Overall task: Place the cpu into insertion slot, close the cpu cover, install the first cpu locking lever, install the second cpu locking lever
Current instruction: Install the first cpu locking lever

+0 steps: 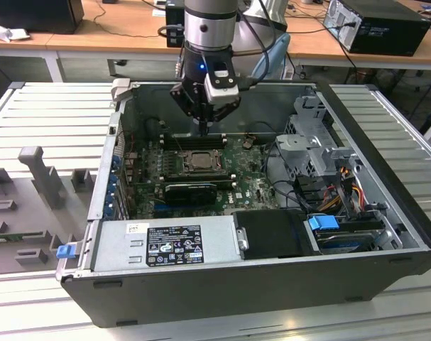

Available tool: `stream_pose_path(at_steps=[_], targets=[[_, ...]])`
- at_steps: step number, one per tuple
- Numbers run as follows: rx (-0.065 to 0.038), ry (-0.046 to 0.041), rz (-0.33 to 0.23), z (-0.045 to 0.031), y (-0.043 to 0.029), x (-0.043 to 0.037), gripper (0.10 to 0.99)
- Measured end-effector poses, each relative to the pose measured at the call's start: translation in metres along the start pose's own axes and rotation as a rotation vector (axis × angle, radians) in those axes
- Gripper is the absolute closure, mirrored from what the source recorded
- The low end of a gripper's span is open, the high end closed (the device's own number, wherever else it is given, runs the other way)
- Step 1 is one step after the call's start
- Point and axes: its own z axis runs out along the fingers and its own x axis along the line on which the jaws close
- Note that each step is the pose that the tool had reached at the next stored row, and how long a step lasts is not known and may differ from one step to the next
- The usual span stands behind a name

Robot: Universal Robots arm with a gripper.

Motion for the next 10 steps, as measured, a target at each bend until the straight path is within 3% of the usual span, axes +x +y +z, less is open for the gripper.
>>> stream_pose_path(at_steps=[8, 10], targets=[[0.000, -0.0017, -0.079, 0.0000, 0.0000, 0.0000, 0.980], [0.000, -0.0027, -0.127, 0.0000, 0.0000, 0.0000, 0.980]])
